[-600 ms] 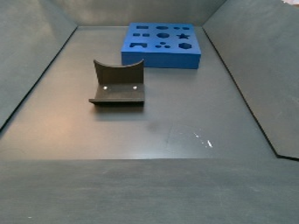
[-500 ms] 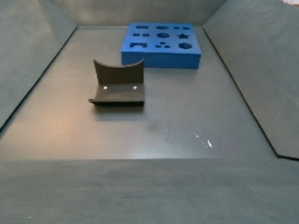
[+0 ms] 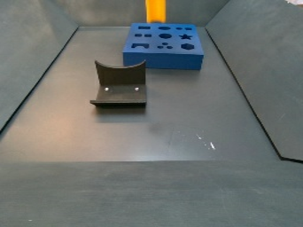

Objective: Insert the arch object.

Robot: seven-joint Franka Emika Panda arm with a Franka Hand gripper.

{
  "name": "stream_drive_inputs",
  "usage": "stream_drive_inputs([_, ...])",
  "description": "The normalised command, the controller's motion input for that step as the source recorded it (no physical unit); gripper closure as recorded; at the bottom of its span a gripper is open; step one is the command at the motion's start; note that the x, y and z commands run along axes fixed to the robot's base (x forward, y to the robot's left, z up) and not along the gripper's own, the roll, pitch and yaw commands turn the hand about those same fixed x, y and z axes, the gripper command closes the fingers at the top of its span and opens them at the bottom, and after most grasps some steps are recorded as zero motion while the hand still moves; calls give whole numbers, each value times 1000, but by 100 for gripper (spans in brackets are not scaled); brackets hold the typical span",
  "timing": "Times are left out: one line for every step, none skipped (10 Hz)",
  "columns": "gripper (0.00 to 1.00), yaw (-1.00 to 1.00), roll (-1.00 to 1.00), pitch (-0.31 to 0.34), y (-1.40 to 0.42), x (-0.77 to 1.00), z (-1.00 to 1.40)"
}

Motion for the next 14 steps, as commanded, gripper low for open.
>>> stream_drive_inputs([100, -283, 229, -36, 0, 14, -857])
stream_drive_inputs([100, -257, 239, 0, -60, 191, -603])
stream_drive_inputs([100, 0, 199, 0, -34, 309, -563])
stream_drive_inputs([100, 234, 184, 0, 0, 440, -546])
stream_drive_inputs([100, 226, 161, 0, 0, 517, -451])
stream_drive_inputs([100, 191, 150, 0, 0, 609, -314])
stream_drive_inputs([100, 174, 121, -26, 0, 586, -274])
stream_drive_inputs([100, 160, 117, -51, 0, 574, -337])
stream_drive_inputs([100, 106, 126, -99, 0, 497, -463])
stream_drive_inputs([100, 40, 109, -209, 0, 254, -617])
stream_drive_inputs([100, 31, 97, -250, 0, 177, -637])
stream_drive_inputs([100, 0, 41, -277, -126, 94, -660])
stream_drive_inputs([100, -111, 0, -314, -166, 0, -637])
stream_drive_inputs([100, 20, -27, -303, 0, -134, -646])
